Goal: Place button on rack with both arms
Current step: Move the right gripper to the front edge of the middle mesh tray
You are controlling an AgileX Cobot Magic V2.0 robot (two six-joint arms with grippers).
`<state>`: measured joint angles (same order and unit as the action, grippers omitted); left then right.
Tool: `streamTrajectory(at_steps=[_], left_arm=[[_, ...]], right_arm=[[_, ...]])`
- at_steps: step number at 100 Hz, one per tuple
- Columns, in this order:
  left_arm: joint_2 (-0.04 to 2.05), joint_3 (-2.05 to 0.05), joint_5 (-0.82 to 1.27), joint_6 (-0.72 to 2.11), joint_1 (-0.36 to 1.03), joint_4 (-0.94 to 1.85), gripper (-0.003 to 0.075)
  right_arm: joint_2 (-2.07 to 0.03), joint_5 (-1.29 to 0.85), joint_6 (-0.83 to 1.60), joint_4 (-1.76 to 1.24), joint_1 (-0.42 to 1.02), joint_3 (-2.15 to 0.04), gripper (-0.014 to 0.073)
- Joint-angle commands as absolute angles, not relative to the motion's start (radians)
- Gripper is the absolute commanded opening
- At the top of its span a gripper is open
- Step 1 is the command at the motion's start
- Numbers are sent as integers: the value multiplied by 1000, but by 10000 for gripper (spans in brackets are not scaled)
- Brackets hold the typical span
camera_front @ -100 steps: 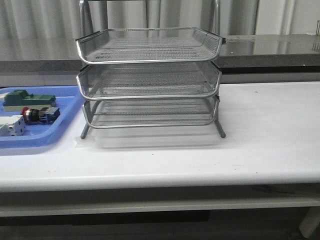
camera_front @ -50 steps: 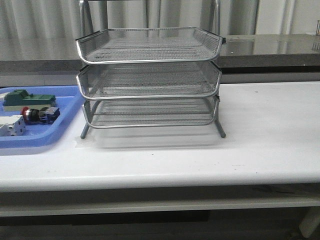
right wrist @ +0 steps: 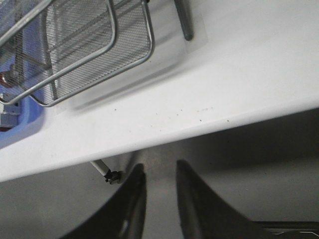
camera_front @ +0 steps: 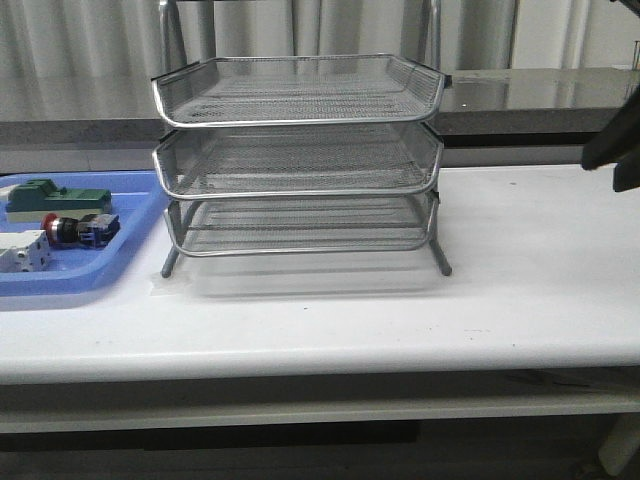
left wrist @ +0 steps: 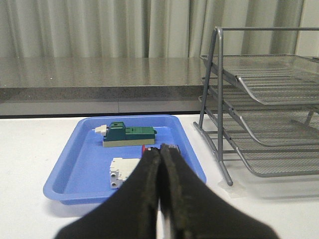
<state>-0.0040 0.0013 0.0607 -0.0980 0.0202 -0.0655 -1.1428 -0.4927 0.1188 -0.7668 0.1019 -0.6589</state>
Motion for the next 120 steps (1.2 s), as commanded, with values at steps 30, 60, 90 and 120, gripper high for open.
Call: streamTrajectory(at_steps=[30, 60, 90, 120], left_arm=[[-39, 47, -18, -108, 18, -61, -20], [-39, 47, -18, -108, 18, -61, -20], [-39, 47, -18, -108, 18, -61, -20], [-39, 47, -18, -108, 18, -61, -20]], right_arm=[[-1270, -406, 488, -1224, 95, -744, 391], [-1516, -512, 839, -1580, 95, -859, 391], [-1697, -586, 929, -1681, 102, -946, 391], [-1787, -603, 942, -1698, 133, -1040, 391]])
